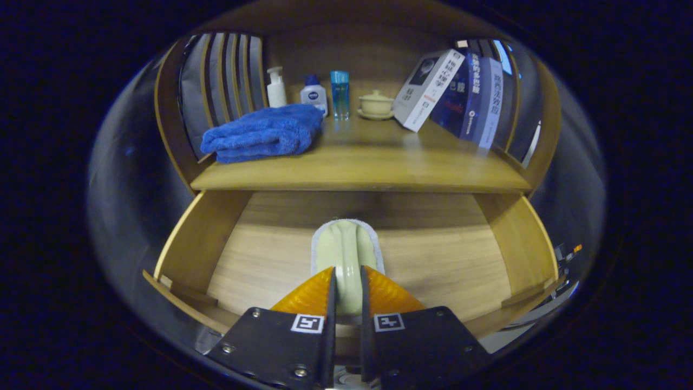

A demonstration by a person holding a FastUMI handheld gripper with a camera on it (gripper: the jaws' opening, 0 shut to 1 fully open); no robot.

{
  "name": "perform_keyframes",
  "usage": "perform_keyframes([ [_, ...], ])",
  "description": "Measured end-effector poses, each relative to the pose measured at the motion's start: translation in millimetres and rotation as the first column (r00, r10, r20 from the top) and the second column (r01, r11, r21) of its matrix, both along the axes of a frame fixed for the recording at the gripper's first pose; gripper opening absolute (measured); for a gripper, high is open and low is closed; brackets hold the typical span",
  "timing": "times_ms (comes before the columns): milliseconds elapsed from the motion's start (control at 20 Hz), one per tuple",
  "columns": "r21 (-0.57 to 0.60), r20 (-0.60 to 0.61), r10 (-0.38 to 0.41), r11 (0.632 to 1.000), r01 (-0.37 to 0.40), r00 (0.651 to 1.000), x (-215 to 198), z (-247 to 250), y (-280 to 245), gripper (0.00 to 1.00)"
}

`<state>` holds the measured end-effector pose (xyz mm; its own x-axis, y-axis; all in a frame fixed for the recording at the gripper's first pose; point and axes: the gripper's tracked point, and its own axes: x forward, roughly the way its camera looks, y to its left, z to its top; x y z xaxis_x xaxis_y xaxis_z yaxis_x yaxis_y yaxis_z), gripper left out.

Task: Pull open the drawer, take out the items inside it, and place them on the countertop above the cabinet.

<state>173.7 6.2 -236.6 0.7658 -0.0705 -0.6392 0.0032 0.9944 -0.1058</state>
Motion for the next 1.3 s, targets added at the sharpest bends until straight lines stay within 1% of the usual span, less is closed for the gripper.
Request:
perform_keyframes([
  [200,-0.034,0.091,-0.009,0.999,0.012,0.996,-1.3,40.9,-0.6,0.19],
  [350,-0.004,0.183,-0.01,1.0,0.011,0.983,14.0,72.5,7.3,0.19],
  [450,-0.008,0.201,-0.023,1.0,0.025,0.979,31.2,85.2,0.7,0.19],
  [600,-0.006,0.206,-0.032,0.999,0.034,0.978,68.7,86.9,-4.2,0.19],
  [750,0.011,0.158,-0.037,0.999,0.035,0.987,98.0,72.7,-8.0,0.19],
  [800,0.019,0.162,-0.034,0.999,0.032,0.986,106.9,74.6,-8.1,0.2],
  [850,0.038,0.205,-0.042,0.999,0.035,0.978,123.4,81.2,-7.8,0.2],
  [950,0.072,0.209,-0.053,0.997,0.039,0.977,132.8,86.0,-6.6,0.19],
  [1050,0.048,0.19,-0.061,0.997,0.053,0.98,144.7,79.2,-14.4,0.19],
  [1200,0.043,0.205,-0.07,0.997,0.063,0.976,158.6,82.0,-14.2,0.19],
  [1300,0.009,0.203,-0.081,0.997,0.081,0.976,155.9,86.3,-19.6,0.4],
])
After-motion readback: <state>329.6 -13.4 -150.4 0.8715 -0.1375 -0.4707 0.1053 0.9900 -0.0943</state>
